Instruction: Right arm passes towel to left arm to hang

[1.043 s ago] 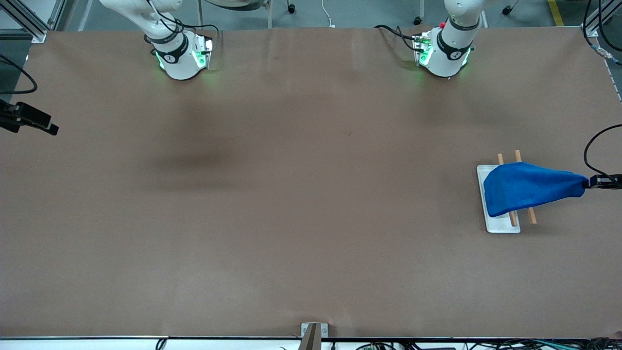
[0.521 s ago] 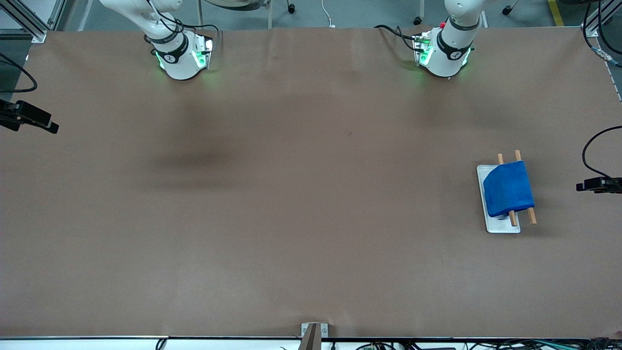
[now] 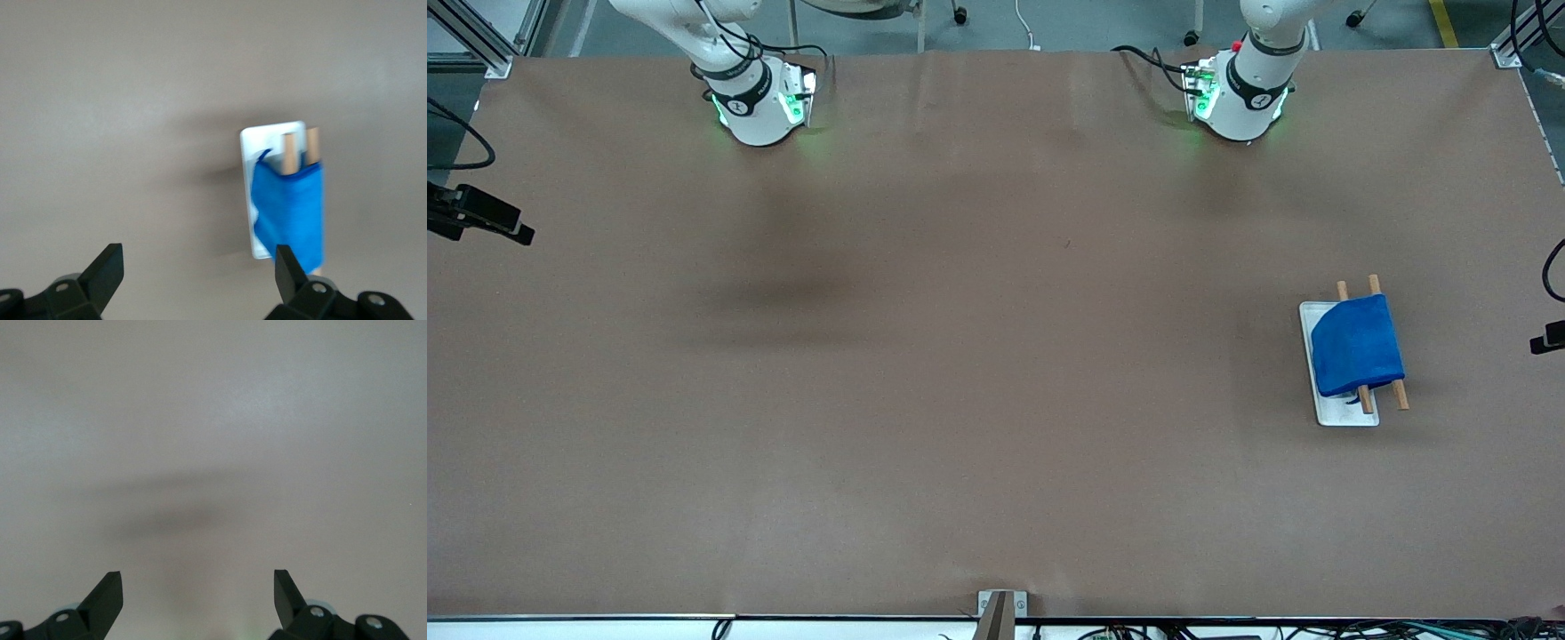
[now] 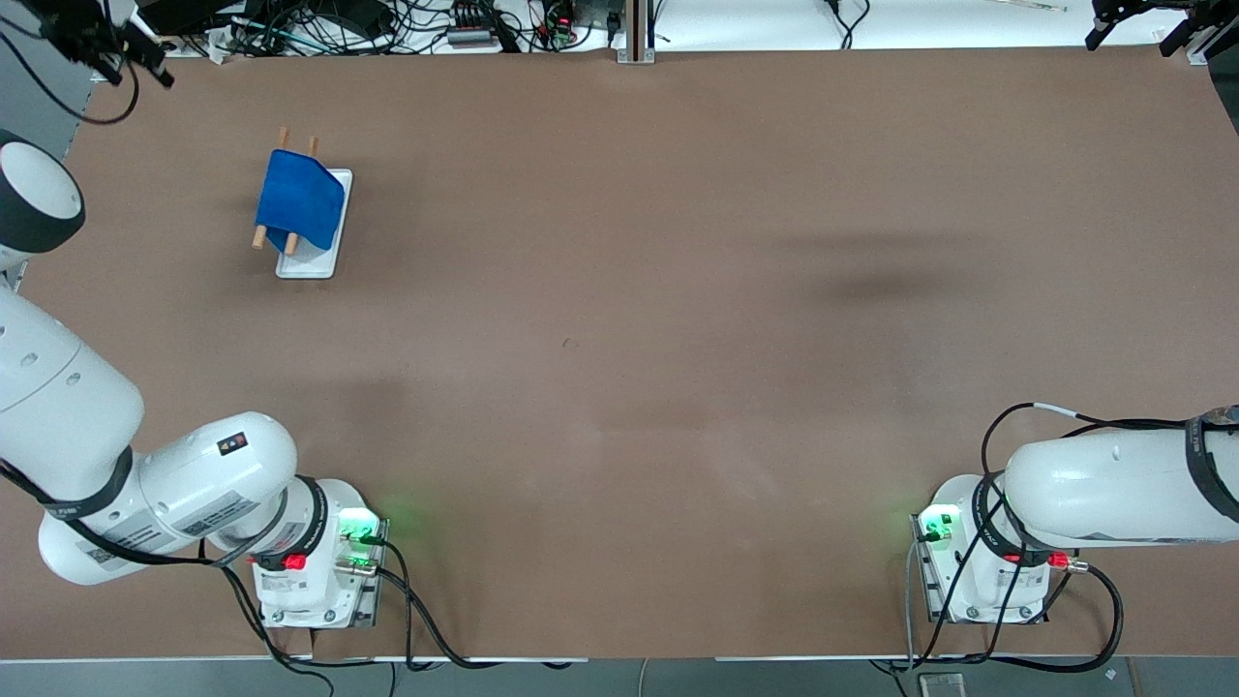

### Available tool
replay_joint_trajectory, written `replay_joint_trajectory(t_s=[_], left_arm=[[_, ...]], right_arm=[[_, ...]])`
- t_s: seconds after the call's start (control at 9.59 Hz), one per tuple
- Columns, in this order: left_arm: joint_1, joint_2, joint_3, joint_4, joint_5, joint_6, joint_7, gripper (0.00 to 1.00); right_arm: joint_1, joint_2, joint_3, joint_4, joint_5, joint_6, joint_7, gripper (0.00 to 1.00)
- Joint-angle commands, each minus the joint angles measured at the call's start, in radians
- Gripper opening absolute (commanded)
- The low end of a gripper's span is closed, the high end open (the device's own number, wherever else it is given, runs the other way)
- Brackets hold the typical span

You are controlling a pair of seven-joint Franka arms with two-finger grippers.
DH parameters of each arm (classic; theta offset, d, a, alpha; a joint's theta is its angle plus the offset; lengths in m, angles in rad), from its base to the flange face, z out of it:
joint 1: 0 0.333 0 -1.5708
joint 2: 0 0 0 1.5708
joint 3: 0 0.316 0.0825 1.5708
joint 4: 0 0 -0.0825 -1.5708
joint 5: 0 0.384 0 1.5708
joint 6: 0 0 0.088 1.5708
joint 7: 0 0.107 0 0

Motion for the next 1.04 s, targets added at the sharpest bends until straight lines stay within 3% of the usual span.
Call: replay_joint_trajectory(t_s=[0.0, 0.42, 0.73, 0.94], left_arm=[[-0.009, -0.090, -0.072, -0.040, 0.024, -0.082, -0.164, 1.00], [-0.008, -0.215, -0.252, -0.040, 0.026, -0.201, -0.410, 1.00], [-0.008, -0.258, -0.315, -0.040, 0.026, -0.213, -0.479, 1.00], [-0.078, -0.321, -0.272, -0.076, 0.021, -0.213, -0.478, 1.00]], right_arm=[[-0.004, -0.015, 0.009, -0.007, -0.015, 0.002, 0.001, 1.00], [-0.002, -0.015, 0.009, -0.007, -0.012, 0.002, 0.001, 1.00], [-0.002, -0.015, 0.011, -0.007, -0.011, 0.002, -0.001, 1.00], [-0.002, -0.015, 0.011, -0.007, -0.009, 0.002, -0.001, 1.00]])
